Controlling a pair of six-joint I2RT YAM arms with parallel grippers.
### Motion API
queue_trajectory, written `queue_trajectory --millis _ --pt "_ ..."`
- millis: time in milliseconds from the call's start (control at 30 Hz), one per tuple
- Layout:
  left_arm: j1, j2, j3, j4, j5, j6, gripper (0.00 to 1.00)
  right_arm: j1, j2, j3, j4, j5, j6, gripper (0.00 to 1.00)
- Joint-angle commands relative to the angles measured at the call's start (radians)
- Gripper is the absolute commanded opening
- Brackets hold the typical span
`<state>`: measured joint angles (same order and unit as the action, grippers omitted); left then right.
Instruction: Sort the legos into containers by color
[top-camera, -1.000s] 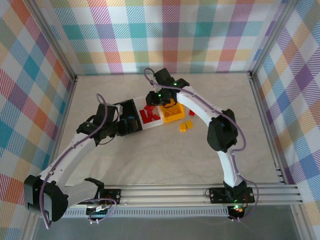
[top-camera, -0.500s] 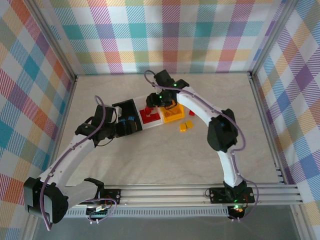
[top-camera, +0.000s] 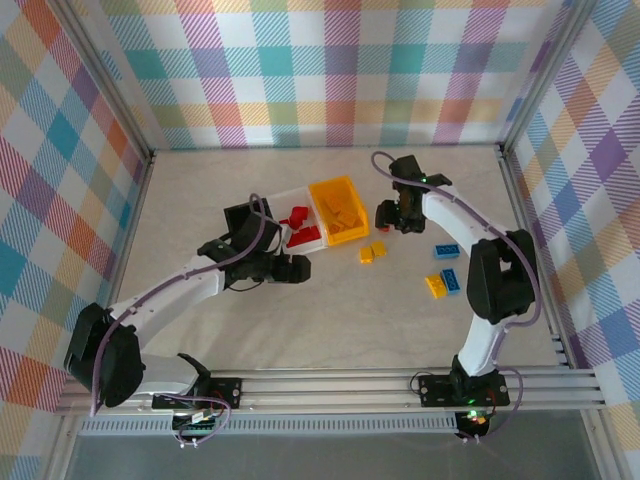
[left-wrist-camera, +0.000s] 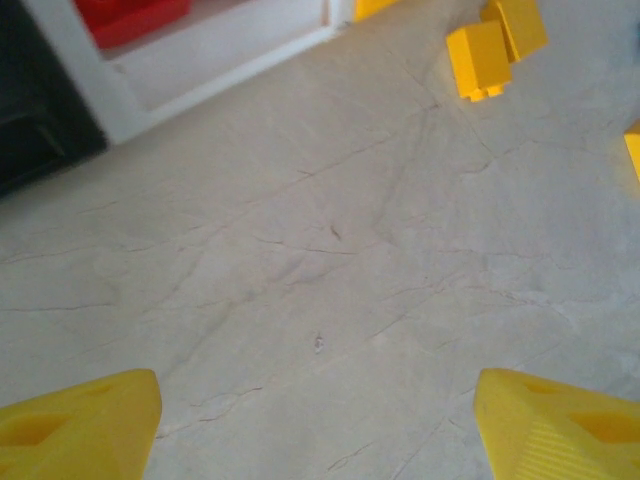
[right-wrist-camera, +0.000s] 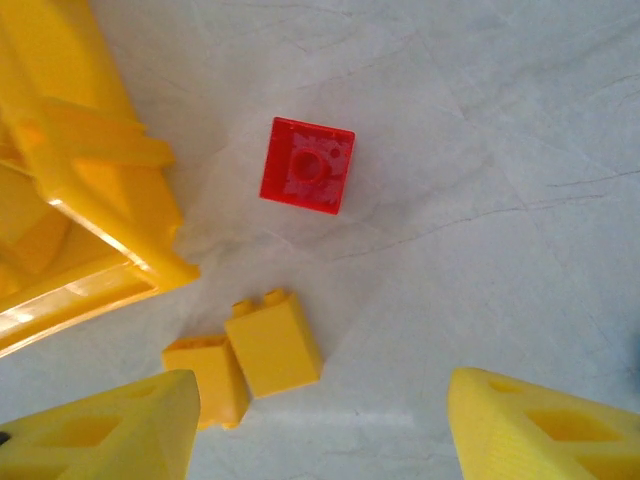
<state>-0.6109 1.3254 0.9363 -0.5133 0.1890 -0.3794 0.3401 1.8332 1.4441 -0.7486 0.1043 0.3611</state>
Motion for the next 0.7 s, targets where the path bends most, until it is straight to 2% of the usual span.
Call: queue_trajectory --millis 0,367,667 --pt "-0.023 -0.001 0.031 0.019 -0.033 -0.020 0.82 -0.021 0.070 0.056 0.017 -0.016 0.000 0.67" --pt "-0.024 -0.018 0.019 -0.024 -0.082 -0.007 0.84 -0.031 0.284 0.257 -0.030 0.020 0.007 0.67" --pt "-0.014 -0.009 0.017 -0.032 -0.088 0.006 0.84 -0.038 0.366 0.311 -0.035 0.031 0.010 0.63"
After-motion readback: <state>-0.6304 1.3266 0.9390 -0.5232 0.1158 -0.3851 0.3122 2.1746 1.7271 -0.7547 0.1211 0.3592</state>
